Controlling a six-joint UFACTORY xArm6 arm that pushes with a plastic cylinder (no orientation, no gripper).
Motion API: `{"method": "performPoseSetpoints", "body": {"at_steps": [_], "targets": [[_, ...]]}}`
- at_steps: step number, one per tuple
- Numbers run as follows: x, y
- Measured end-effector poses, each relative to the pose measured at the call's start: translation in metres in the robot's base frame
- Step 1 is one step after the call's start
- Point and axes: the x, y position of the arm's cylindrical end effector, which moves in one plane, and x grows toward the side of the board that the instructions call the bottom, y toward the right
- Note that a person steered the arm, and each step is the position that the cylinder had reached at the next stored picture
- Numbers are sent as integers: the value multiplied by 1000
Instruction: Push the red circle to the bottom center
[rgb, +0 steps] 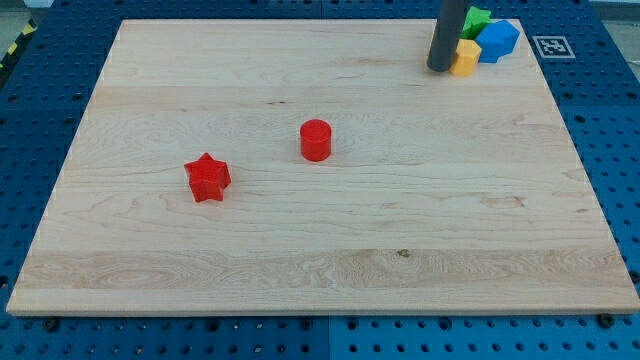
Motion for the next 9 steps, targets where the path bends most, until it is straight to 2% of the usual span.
{"method": "performPoseSetpoints", "body": {"at_steps": [1,2,3,4,5,6,7,9], "targets": [[36,-76],[102,-135],[127,-162],[127,-163],[129,-202],[134,-202],[143,-176],[180,-171]]}}
